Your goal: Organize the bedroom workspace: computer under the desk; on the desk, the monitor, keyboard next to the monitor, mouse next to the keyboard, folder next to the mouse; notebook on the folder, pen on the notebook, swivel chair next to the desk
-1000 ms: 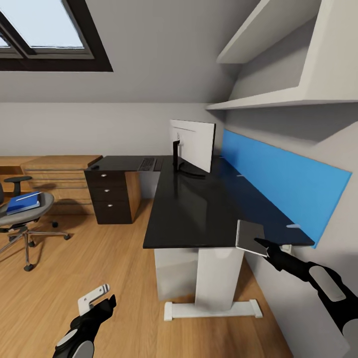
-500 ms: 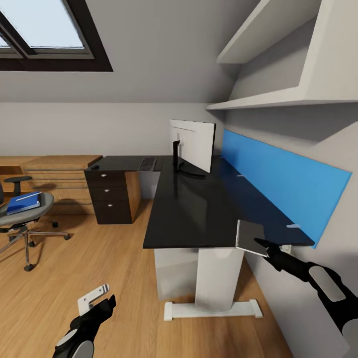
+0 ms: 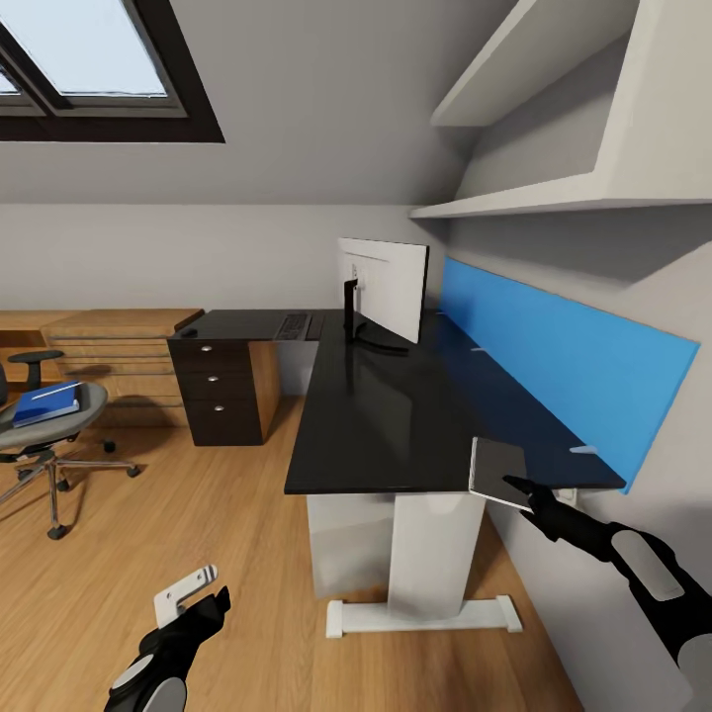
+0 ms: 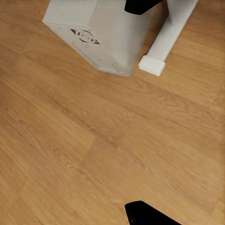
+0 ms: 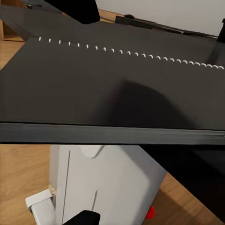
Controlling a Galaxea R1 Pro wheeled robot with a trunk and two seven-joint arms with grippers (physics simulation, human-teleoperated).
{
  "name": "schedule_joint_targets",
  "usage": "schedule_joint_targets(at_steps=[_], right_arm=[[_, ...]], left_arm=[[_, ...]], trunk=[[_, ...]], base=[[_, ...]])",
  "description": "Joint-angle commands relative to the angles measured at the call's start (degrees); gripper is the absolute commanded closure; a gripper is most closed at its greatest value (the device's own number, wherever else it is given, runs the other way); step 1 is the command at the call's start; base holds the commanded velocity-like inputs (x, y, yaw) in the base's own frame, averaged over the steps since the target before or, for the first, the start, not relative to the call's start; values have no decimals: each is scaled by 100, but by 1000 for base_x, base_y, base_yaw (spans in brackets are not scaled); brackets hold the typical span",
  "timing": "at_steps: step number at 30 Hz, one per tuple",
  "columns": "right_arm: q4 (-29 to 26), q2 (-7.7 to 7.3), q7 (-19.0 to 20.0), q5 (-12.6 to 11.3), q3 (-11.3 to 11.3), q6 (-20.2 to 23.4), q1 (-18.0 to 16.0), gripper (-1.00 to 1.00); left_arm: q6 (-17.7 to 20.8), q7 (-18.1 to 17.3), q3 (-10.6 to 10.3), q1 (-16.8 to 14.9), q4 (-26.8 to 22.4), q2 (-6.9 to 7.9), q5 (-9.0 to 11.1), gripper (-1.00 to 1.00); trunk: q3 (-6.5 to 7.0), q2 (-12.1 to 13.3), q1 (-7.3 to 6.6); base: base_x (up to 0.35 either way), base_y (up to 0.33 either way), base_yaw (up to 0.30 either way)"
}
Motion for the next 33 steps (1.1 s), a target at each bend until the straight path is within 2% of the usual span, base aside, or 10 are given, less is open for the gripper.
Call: schedule_joint_targets(at_steps=[1,10,11,26,33], right_arm=[[2,-1,9,-11,-4,25,-4,-100],[2,-1,15,-8,3,30,-4,-100],[2,-1,14,-7,5,31,-4,100],[2,-1,12,-2,30,50,-5,100],[-39,0,38,-10,35,45,-4,100]], left_arm=[[15,44,-11,-6,-8,5,29,-100],[15,44,-10,-4,-8,11,30,-100],[15,44,-10,-4,-8,10,30,-100],[15,42,-10,-5,-8,9,27,-100],[15,33,-26,-7,-8,4,6,-100]], trunk=[[-6,-3,-1],[-6,-3,-1],[-6,-3,-1],[-6,-3,-1],[120,278,-154]], base=[[0,0,0],[0,0,0],[0,0,0],[0,0,0],[0,0,0]])
